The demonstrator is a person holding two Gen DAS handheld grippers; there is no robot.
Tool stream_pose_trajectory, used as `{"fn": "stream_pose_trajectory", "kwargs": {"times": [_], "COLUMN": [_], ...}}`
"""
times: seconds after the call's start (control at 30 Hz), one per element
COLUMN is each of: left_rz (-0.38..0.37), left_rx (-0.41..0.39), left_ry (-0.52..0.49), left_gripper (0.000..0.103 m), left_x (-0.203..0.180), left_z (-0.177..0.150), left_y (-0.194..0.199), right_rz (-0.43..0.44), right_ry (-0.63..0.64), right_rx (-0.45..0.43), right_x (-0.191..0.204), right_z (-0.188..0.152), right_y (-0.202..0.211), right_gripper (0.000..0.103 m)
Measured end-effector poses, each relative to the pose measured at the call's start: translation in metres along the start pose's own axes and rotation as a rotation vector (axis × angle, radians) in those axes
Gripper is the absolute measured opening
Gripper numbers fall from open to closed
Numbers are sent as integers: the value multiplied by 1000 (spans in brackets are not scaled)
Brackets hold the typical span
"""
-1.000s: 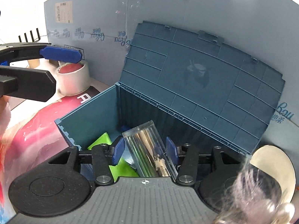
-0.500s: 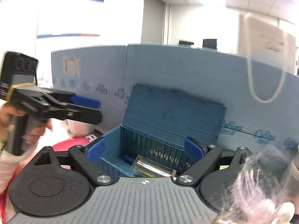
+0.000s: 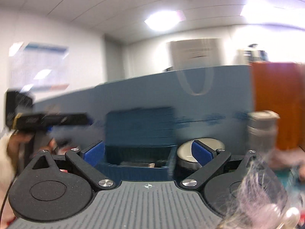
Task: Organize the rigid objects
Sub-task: 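Withdraw the open right tool from the box, then move the left tool to the beige lotion bottle and grasp it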
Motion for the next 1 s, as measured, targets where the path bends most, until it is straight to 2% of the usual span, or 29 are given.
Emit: {"fn": "stream_pose_trajectory", "kwargs": {"times": [0.13, 0.2, 0.27, 0.33, 0.47, 0.67, 0.8, 0.9, 1.0], "left_rz": [-16, -51, -113, -159, -199, -259, -349, -375, -410], "left_rx": [-29, -32, -32, 0, 86, 279, 421, 524, 589], "left_ry": [-141, -225, -315, -414, -595, -843, -1034, -1089, -1056], "left_gripper": [103, 103, 103, 103, 103, 96, 92, 84, 72], "left_x": [-38, -61, -87, -112, -150, -182, -194, -196, -198], "left_z": [-6, -12, -20, -31, -57, -99, -124, -135, -139], "left_y": [-11, -19, -27, -40, -73, -129, -158, -177, -193], "right_rz": [-185, -275, -321, -328, -326, -315, -292, -279, -259], "right_ry": [-124, -160, -192, -233, -305, -421, -455, -486, -523], "right_rx": [-126, -211, -299, -372, -452, -451, -464, -474, -471], "right_x": [-29, -40, -47, -53, -64, -81, -84, -86, -88], "right_z": [-11, -15, -20, -25, -31, -42, -43, -44, -46], "right_y": [31, 47, 63, 75, 92, 98, 101, 105, 104], "right_gripper": [100, 100, 100, 102, 103, 103, 103, 103, 103]}}
Point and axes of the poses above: each gripper's, at about its wrist camera, not at the fingertips, and y roughly against the way its jaws point, x to its left, z to its top, the point moved 9 cm from there along -y, roughly the way its jaws point, and after that the axes turned 11 degrees about z, right-handed, at the moved point
